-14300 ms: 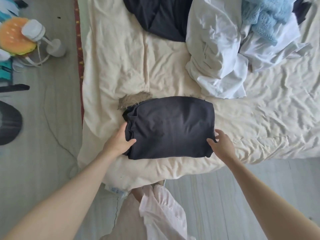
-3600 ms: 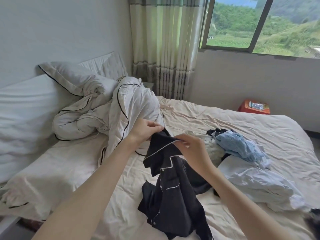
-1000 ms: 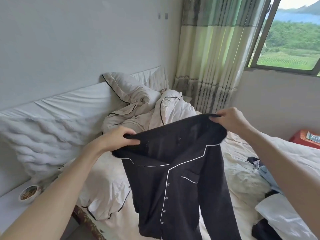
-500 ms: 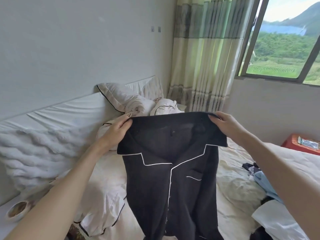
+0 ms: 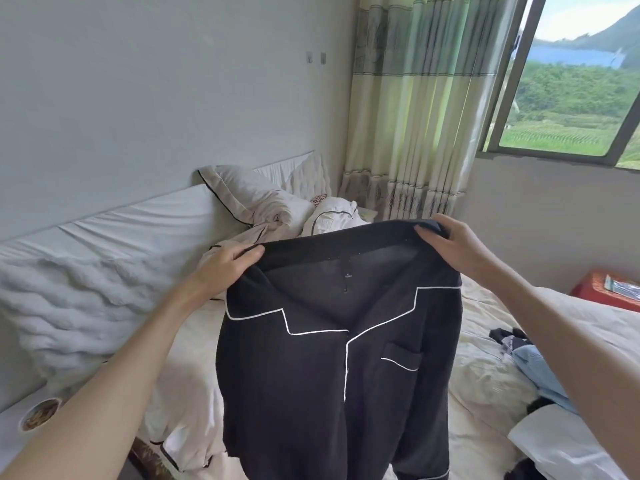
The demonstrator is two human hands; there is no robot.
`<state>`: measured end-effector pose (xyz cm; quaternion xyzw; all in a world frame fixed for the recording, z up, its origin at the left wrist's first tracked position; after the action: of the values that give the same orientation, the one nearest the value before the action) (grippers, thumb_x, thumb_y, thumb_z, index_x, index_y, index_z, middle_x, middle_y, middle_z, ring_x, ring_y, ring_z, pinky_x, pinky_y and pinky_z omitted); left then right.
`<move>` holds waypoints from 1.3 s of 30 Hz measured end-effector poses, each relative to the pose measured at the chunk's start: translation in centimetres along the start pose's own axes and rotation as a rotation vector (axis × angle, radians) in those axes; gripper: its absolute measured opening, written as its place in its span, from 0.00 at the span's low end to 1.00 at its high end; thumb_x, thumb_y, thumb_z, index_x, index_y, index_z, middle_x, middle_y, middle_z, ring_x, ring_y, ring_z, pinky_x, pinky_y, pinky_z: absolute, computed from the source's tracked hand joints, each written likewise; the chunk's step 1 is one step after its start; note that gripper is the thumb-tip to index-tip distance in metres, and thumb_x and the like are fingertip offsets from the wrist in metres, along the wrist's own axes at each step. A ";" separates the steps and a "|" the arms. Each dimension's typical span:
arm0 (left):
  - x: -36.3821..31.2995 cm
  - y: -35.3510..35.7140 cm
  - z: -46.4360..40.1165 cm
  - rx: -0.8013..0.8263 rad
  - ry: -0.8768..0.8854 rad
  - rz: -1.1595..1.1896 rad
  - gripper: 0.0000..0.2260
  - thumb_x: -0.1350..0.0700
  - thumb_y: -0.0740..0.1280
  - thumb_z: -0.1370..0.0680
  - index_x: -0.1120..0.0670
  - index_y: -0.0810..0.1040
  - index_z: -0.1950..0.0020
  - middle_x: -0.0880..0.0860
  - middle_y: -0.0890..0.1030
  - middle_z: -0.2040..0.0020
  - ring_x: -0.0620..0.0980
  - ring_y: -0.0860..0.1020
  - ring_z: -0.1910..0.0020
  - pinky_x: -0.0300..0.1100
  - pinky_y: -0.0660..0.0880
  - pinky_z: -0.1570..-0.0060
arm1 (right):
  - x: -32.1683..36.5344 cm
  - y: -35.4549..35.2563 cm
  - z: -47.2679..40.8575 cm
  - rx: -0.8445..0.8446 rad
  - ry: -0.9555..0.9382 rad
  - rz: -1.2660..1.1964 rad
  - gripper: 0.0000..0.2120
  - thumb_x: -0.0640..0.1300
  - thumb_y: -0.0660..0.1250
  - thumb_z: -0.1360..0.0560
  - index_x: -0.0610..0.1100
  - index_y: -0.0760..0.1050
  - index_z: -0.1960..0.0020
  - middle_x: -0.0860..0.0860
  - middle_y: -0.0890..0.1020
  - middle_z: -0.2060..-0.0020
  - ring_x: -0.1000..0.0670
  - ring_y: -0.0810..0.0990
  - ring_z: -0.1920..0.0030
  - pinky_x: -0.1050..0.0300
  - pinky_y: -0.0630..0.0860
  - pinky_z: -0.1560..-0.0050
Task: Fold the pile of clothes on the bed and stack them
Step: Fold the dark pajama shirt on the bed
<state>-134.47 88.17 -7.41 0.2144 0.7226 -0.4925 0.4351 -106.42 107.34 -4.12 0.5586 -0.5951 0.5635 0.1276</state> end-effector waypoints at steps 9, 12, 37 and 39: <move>1.5 -3.0 -0.2 -0.225 -0.006 0.312 0.09 0.52 0.63 0.20 0.51 0.82 0.51 0.44 0.85 0.62 0.39 0.82 0.63 0.29 0.75 0.65 | 1.1 3.8 2.2 0.689 0.185 -0.737 0.21 0.41 0.69 0.30 0.45 0.75 0.37 0.43 0.80 0.42 0.44 0.81 0.45 0.52 0.79 0.51; 1.8 -4.0 -0.2 -0.337 -0.026 0.451 0.08 0.54 0.65 0.21 0.51 0.82 0.57 0.45 0.84 0.65 0.40 0.82 0.66 0.30 0.74 0.71 | 2.0 4.1 2.4 0.755 0.154 -0.750 0.23 0.38 0.69 0.32 0.47 0.77 0.37 0.42 0.79 0.41 0.42 0.80 0.44 0.51 0.79 0.49; -2.2 -2.7 0.5 -0.103 0.188 -0.305 0.06 0.56 0.67 0.23 0.44 0.76 0.52 0.41 0.77 0.70 0.36 0.74 0.68 0.30 0.68 0.64 | 1.3 -0.3 -0.8 -0.176 -0.063 0.233 0.11 0.43 0.63 0.21 0.37 0.72 0.58 0.48 0.72 0.67 0.44 0.70 0.61 0.54 0.62 0.62; -0.8 -1.4 1.0 -0.008 0.141 -0.196 0.09 0.57 0.66 0.22 0.52 0.76 0.42 0.48 0.82 0.59 0.47 0.80 0.57 0.45 0.75 0.50 | 0.6 0.3 -0.4 -0.116 -0.042 0.237 0.08 0.43 0.62 0.21 0.40 0.71 0.56 0.45 0.75 0.63 0.44 0.72 0.59 0.54 0.64 0.59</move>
<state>-134.66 86.80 -6.10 0.1753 0.7709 -0.5134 0.3338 -107.08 107.31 -3.67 0.4876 -0.6910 0.5276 0.0797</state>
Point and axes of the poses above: each hand's wrist, its own z-axis away from the middle knuckle, its own y-axis out of the palm, x = y × z, the point moved 8 cm from there along -z, towards the middle knuckle
